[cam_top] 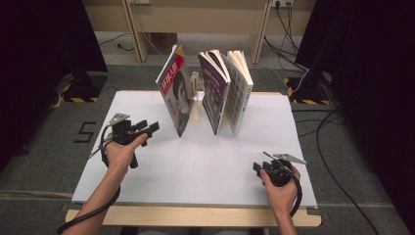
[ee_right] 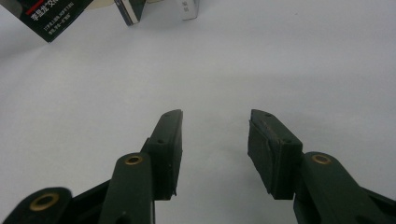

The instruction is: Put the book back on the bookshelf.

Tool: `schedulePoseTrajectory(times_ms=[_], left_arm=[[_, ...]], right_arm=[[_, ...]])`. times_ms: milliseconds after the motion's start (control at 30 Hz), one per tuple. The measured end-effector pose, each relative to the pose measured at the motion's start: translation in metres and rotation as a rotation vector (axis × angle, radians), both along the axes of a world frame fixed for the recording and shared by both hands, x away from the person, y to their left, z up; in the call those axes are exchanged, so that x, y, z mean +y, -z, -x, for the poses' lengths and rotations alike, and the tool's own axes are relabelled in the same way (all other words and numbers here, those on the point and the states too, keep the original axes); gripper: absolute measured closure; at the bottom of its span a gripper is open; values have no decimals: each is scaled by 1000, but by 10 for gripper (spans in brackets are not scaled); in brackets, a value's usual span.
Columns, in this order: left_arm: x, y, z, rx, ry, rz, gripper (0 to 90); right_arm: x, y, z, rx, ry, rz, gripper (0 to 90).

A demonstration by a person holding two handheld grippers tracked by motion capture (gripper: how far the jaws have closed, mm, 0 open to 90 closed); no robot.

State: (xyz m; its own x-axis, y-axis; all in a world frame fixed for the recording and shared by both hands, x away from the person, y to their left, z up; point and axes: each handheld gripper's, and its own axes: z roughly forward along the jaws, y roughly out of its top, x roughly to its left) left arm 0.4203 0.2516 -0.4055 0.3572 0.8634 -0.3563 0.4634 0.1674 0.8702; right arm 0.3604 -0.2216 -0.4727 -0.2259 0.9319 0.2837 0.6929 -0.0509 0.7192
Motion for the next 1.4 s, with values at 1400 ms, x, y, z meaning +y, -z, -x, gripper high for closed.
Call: schedulePoseTrajectory(times_ms=[1400], left_arm=[[53, 48, 50, 45, -85, -15, 400]], right_arm=[[5, 1, 1, -3, -9, 14, 550]])
